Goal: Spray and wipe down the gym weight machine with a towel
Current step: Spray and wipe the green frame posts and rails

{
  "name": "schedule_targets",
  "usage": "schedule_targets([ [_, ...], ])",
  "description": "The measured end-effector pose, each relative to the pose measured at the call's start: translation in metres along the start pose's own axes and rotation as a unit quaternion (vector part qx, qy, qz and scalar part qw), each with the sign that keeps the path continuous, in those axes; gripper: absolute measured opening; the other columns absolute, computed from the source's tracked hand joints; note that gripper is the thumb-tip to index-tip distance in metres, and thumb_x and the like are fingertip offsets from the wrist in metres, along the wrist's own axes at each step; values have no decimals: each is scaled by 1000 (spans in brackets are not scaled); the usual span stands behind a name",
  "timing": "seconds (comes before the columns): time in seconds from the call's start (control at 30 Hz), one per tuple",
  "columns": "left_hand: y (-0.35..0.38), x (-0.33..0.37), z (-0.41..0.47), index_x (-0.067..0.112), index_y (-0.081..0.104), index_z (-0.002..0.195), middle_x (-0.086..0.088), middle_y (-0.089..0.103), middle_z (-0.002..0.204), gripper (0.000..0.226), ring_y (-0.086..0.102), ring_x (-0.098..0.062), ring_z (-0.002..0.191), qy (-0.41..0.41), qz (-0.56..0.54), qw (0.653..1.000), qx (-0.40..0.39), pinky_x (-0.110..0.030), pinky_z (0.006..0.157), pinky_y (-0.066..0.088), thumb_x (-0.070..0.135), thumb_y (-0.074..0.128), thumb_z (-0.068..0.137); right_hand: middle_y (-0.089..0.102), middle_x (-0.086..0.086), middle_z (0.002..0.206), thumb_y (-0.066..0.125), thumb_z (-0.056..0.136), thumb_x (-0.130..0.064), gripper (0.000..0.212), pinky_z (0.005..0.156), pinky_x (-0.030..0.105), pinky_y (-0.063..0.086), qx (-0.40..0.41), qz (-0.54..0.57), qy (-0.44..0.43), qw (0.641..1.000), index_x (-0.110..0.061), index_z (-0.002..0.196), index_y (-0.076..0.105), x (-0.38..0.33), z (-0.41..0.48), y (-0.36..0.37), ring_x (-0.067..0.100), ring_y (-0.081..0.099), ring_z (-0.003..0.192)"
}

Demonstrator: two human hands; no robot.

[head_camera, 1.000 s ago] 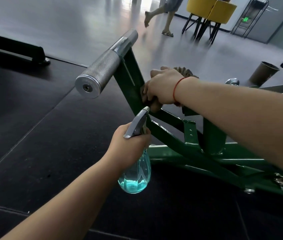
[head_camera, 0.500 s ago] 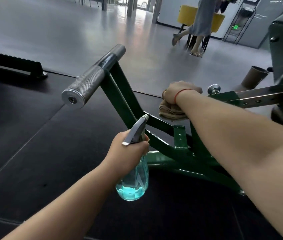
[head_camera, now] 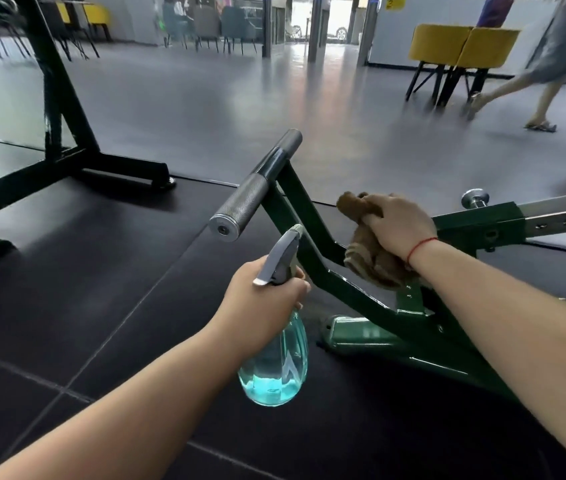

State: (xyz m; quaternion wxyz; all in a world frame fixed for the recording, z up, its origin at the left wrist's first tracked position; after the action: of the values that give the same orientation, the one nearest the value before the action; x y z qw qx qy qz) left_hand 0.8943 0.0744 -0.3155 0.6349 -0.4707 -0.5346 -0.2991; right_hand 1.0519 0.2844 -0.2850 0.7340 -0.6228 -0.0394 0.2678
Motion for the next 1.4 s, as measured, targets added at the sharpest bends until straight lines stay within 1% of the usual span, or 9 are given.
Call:
schedule_targets([
  [0.17,-39,2,-11,-3,67,85,-24,69,80,11,74,-22,69,-14,37,997,68,-25,56,52,7,68,89,59,1,117,49,103,-25,36,83,30,39,-14,124,-96,988,-31,138,57,-63,-4,-14,19,53,97],
  [0.43,-87,3,-14,-3,58,66,-9,65,56,26,73,-35,66,-63,70,983,155,-47,65,57,9,71,85,53,-4,115,49,103,-22,35,74,21,37,-5,247,-142,959,-30,136,57,-122,-1,-50,14,52,94],
  [0.63,-95,7,-9,-10,61,77,-12,63,59,21,66,-20,57,-92,49,983,152,-33,63,48,7,71,84,56,-7,122,58,94,-20,39,96,36,44,-12,285,-154,946,-37,129,62,-157,-10,-50,18,55,109],
  [0.73,-103,7,-8,-6,66,79,-17,66,66,16,59,-23,60,-104,20,981,165,-33,60,43,10,65,78,46,-13,147,60,91,-25,47,114,44,32,-27,240,-208,948,-42,134,59,-195,-29,-23,23,40,134],
  [0.83,-111,10,-7,-8,66,85,-15,63,70,13,54,-23,62,-101,24,978,179,-34,59,41,3,61,82,31,-17,156,54,95,-34,42,113,46,23,-24,146,-220,964,-44,136,55,-213,-31,-2,23,23,140],
  [1.03,-123,15,-15,-10,62,88,-24,63,68,15,58,-26,63,-96,35,973,209,-35,61,46,3,63,80,55,-6,130,50,87,-38,32,103,47,31,-80,14,-162,984,-31,113,68,-222,33,0,26,40,124],
  [1.2,-123,18,-22,-12,61,91,-14,58,66,17,55,-24,62,-104,26,969,221,-33,60,43,2,64,81,64,-1,105,45,90,-36,27,89,41,35,-57,-34,-221,973,-25,96,69,-247,18,-3,23,52,104],
  [1.27,-123,20,-25,-13,60,88,-13,55,65,16,51,-22,60,-117,28,969,218,-30,56,41,1,65,81,65,-7,108,39,94,-34,31,89,38,33,-12,35,-259,965,-28,94,70,-246,-7,-7,19,53,106],
  [1.4,-125,28,-29,0,59,74,-12,54,65,11,52,-23,62,-129,32,966,221,-31,57,42,3,66,82,65,-13,122,41,87,-32,34,99,33,34,87,324,-201,920,-29,98,74,-207,-50,-5,14,50,119],
])
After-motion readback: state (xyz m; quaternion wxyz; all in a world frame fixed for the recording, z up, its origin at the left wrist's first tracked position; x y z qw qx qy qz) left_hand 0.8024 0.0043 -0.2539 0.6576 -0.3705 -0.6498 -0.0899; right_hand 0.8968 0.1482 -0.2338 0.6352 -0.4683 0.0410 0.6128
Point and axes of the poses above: each hand's wrist, its own z-axis towards the middle knuckle, its own y-axis out of the palm, x = y × z, the point moved 10 cm from there along z, towards the middle knuckle
